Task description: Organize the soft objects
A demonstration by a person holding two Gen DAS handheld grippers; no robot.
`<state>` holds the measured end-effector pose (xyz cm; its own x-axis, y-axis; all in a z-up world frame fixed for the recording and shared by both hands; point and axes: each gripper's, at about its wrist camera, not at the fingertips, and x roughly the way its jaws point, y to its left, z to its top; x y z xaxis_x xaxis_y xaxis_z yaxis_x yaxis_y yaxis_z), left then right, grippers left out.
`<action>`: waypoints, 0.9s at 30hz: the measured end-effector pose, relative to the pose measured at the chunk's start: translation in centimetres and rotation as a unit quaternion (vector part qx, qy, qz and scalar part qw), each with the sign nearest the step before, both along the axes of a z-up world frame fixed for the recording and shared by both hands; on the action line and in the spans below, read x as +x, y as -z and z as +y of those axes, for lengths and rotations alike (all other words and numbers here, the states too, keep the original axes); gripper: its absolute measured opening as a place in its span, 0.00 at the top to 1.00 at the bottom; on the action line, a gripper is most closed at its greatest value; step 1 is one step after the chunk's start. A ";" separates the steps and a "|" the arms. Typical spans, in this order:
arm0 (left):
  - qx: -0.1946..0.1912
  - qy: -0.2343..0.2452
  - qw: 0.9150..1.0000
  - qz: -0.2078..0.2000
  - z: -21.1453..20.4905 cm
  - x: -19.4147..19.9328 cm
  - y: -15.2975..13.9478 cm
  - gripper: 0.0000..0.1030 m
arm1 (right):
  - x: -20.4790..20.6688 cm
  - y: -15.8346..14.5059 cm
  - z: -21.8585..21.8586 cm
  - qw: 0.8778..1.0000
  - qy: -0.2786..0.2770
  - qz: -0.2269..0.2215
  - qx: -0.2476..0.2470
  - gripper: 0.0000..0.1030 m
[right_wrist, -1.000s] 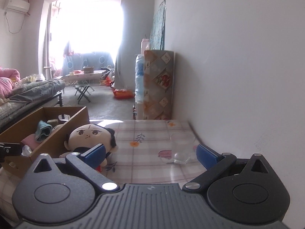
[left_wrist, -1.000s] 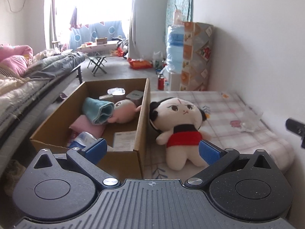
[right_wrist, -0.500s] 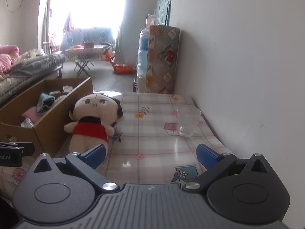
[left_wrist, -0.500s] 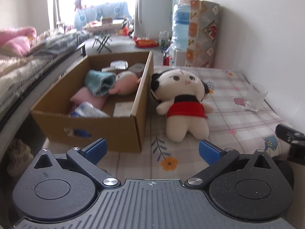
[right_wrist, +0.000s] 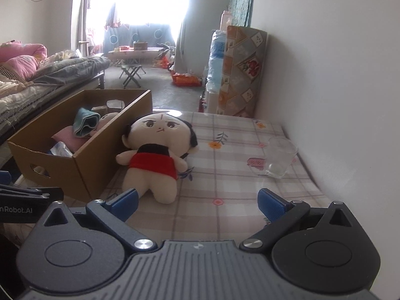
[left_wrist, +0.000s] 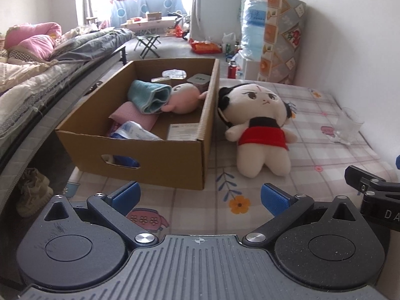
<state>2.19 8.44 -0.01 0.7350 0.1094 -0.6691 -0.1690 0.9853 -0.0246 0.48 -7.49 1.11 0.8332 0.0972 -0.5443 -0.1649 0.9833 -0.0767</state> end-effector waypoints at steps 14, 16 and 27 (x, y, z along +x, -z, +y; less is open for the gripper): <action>0.040 -0.049 0.998 0.019 4.3 -0.2 0.0 0.00 | 1.6 0.9 5.0 0.998 -0.042 0.026 0.027 0.00; 0.041 -0.059 0.997 0.023 5.1 -0.3 0.1 0.00 | 1.9 1.0 6.2 0.998 -0.055 0.031 0.027 0.00; 0.034 -0.081 0.995 0.041 8.9 -0.6 1.0 0.00 | 2.7 1.2 11.0 0.994 -0.095 0.047 0.012 0.00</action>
